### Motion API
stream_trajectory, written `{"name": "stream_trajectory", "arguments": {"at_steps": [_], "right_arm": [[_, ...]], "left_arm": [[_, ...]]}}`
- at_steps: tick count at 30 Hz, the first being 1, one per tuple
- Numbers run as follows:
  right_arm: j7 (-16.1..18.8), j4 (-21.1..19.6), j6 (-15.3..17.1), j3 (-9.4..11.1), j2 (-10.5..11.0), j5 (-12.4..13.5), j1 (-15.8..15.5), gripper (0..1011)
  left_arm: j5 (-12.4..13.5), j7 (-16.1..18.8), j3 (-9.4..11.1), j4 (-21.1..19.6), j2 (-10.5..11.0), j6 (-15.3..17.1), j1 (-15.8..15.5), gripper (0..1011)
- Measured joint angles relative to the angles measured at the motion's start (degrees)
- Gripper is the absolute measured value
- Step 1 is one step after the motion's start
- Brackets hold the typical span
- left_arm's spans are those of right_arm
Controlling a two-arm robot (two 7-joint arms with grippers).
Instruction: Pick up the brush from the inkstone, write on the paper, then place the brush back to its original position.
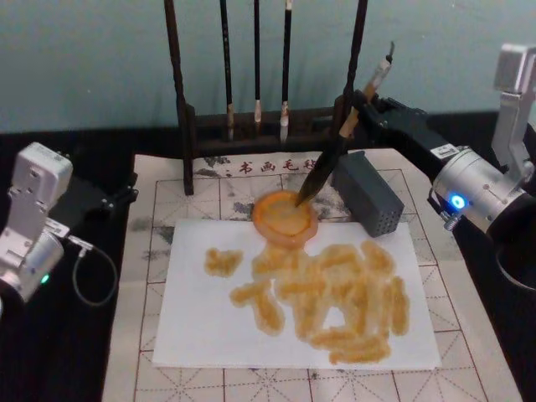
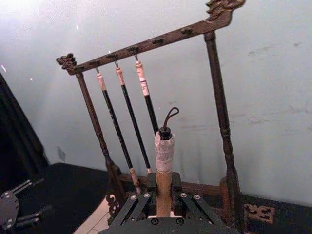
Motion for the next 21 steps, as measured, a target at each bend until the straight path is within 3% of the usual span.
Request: {"name": "stream_trajectory", "arguments": {"at_steps": [9, 21], "right_arm": [[-0.23, 2.29, -0.02, -0.08, -1.9, -2.43, 1.0, 199], [-0.65, 4.73, 0.08, 1.25, -4.42, -4.13, 1.79, 199]], "left_arm": [[0.0, 0.0, 0.0, 0.0, 0.0, 0.0, 0.0, 1001], [0.0, 0.0, 0.0, 0.0, 0.0, 0.0, 0.0, 1001]]}}
